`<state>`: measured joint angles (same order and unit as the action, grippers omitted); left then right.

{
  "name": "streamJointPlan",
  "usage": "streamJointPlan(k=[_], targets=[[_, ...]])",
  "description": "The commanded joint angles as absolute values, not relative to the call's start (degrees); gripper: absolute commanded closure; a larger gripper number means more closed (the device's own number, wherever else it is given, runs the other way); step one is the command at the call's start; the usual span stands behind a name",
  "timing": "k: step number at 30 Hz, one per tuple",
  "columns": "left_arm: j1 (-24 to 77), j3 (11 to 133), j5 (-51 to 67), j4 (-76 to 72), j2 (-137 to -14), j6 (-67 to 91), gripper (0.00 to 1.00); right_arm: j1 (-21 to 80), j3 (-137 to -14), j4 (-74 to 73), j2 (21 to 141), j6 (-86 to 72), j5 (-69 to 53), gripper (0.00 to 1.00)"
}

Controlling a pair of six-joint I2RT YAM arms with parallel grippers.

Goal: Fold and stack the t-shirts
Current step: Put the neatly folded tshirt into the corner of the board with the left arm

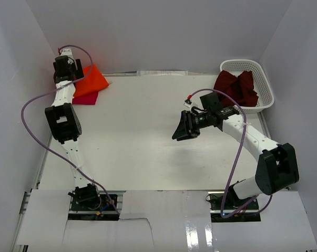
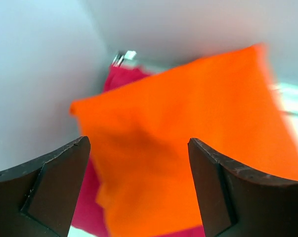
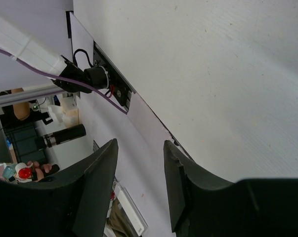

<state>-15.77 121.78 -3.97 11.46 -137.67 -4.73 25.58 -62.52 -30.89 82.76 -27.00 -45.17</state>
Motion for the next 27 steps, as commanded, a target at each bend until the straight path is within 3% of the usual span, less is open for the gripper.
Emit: streamJointPlan(k=[1,6,9,12,13,15,16,20,27], targets=[[-9.25,116.67,-12.98,3.27,-123.34,-6.61,0.08,25.93,-60.74,-28.92,79.72,-26.99,-46.32,0.52],[-4.14,113.48,-19.33,4.74,-121.12,-4.75,0.03,26.01,-59.50,-27.69,79.02,-27.25,-47.02,0.52],[-2.99,113.11,-17.25,7.63,-121.99,-0.54,0.02,26.02,-58.54,-26.46,78.05,-27.68,-47.11,0.52],[-2.90,118.81,-12.33,16.59,-126.37,5.61,0.08,26.02,-57.57,-25.58,76.91,-28.12,-47.37,0.52],[-2.81,122.13,-11.52,18.53,-127.69,6.15,0.18,26.02,-57.39,-25.40,76.73,-28.12,-47.20,0.52],[-1.59,124.36,-12.47,21.62,-130.95,5.46,0.21,26.02,-56.87,-25.23,75.77,-28.21,-47.11,0.52],[-1.06,124.71,-15.44,21.71,-131.74,3.62,0.21,26.02,-56.52,-25.05,75.59,-28.39,-47.11,0.52],[5.71,121.05,-25.03,16.19,-133.86,-10.96,0.02,26.10,-55.64,-23.91,74.80,-29.00,-47.46,0.52],[12.73,114.89,-30.66,10.39,-134.91,-23.42,0.02,26.10,-56.78,-25.22,74.18,-28.04,-47.90,0.52]])
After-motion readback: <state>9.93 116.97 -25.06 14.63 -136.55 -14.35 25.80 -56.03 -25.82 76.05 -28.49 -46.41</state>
